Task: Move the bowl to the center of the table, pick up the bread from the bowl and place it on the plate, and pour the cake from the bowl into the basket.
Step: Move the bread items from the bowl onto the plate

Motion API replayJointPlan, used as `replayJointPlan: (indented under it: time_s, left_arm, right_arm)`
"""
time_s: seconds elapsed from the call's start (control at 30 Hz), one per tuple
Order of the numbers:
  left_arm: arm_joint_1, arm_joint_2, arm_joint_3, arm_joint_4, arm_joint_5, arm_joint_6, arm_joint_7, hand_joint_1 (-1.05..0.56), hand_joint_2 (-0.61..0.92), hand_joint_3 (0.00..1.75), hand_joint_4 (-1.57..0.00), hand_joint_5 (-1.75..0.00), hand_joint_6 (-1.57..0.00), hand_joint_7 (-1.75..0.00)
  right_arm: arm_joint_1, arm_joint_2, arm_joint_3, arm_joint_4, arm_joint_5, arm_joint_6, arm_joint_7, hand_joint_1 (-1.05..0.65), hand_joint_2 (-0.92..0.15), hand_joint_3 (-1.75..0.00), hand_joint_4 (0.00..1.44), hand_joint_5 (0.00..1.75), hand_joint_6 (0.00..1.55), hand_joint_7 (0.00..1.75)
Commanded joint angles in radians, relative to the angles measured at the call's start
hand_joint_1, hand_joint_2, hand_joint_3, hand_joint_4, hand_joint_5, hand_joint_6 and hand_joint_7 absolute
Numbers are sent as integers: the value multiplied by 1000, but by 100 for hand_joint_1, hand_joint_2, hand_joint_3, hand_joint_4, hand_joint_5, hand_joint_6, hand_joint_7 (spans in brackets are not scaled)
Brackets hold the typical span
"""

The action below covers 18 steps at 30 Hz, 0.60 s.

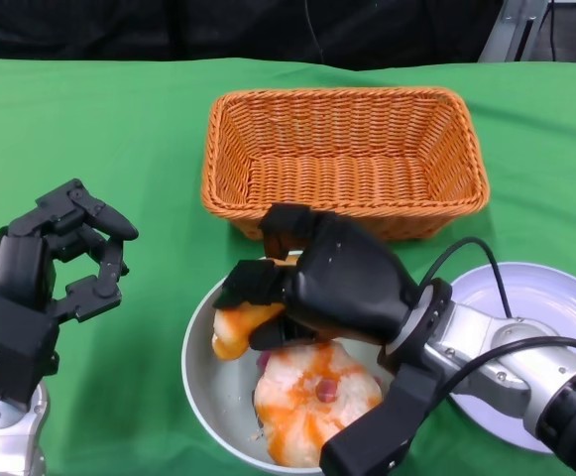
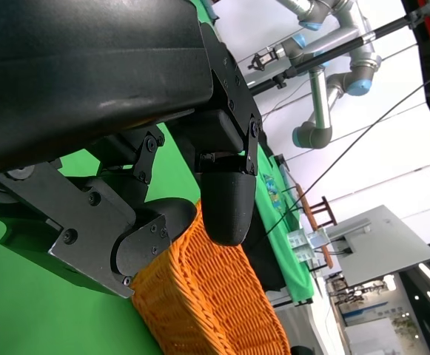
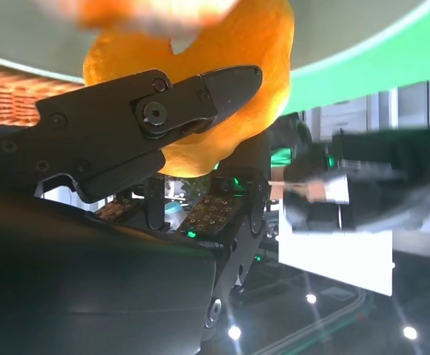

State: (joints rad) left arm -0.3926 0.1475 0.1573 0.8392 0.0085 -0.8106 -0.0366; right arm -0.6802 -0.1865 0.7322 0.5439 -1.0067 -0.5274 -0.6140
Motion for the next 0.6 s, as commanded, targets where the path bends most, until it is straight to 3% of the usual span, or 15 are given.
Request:
replayJointPlan:
  time_s: [0.03,0.13,0.37,0.47,0.6]
  left_arm:
    - [-20,18,6,13,-21,-14,-17,-8,57,107,-82,-164,-80,-132]
    - [-19,17,6,12,-26,-10,-20,-8,57,108,-82,-165,-81,-133]
    - [-17,24,5,12,-19,-9,-18,-7,60,103,-78,-168,-78,-136]
    - [-19,28,5,21,-12,-18,-14,-7,60,102,-76,-169,-77,-138]
    - [-24,28,9,33,-24,-26,-25,-4,58,109,-80,-165,-81,-137]
  right_arm:
    - [25,-25,-29,-47,26,-5,29,-31,-92,-10,76,137,83,81]
    - [36,-32,-43,-74,28,-6,36,-27,-92,-8,73,148,73,104]
    - [90,-54,-105,-185,81,-14,108,-26,-91,-5,70,157,66,125]
    - [117,-63,-134,-228,104,-23,131,-26,-91,-3,72,150,66,120]
    - [154,-81,-177,-280,136,-41,154,-25,-92,-3,76,139,75,98]
